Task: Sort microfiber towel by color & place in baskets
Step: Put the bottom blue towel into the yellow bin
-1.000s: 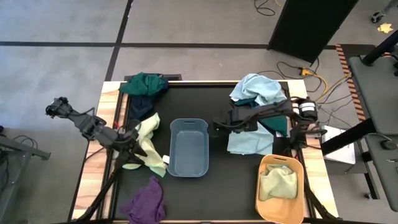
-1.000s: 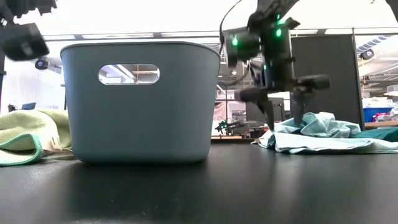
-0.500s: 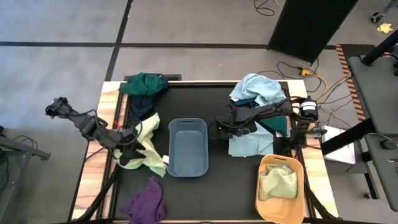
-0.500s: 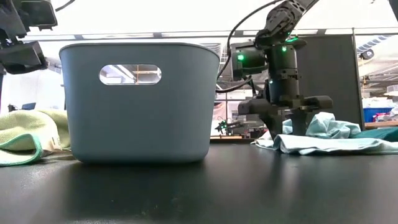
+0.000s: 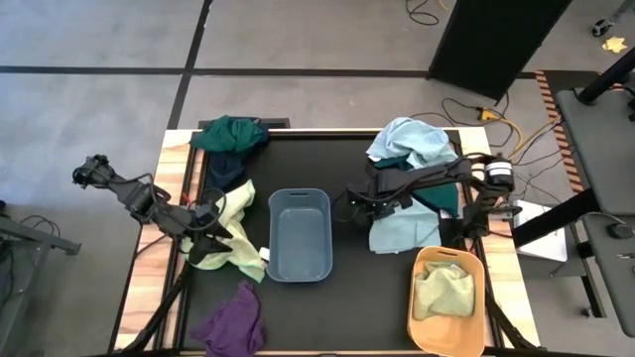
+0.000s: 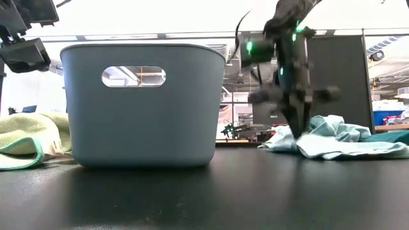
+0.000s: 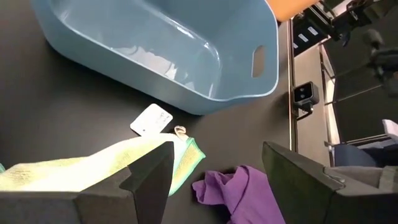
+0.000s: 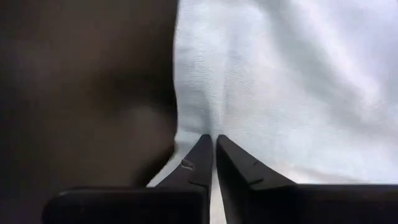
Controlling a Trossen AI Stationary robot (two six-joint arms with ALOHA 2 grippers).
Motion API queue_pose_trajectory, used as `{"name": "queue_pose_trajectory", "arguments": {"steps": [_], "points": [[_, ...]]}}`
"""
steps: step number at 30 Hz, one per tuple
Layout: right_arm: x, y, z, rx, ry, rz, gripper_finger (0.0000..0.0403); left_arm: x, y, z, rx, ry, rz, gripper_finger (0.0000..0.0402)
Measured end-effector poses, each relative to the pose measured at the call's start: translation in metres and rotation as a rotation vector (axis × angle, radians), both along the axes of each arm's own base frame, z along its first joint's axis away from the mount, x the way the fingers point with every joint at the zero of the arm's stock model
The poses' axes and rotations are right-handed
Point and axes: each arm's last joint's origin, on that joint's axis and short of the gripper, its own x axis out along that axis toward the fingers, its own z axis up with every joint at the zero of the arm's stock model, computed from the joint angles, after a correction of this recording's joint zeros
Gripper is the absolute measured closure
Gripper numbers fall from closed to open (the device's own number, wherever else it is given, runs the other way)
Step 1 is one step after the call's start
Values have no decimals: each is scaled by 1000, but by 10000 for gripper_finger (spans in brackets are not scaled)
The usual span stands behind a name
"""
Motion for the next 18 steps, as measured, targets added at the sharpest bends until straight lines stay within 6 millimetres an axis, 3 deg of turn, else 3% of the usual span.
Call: {"name": "queue_pose_trajectory", "arguments": {"steps": [4,9,14,18], "points": [[-10,8,34,8,-14,15,391,-1,0,1,-7,-6,-4,171],[-23,24,78,9,-176,-49,392,-1,0,4,-6,-47,-27,171],[-34,44,103,110,-296,-82,375,1,-1,9,-7,-111,-47,171],[-38,62,105,114,-301,-31,334,3,-2,13,-7,-155,-60,171]]}}
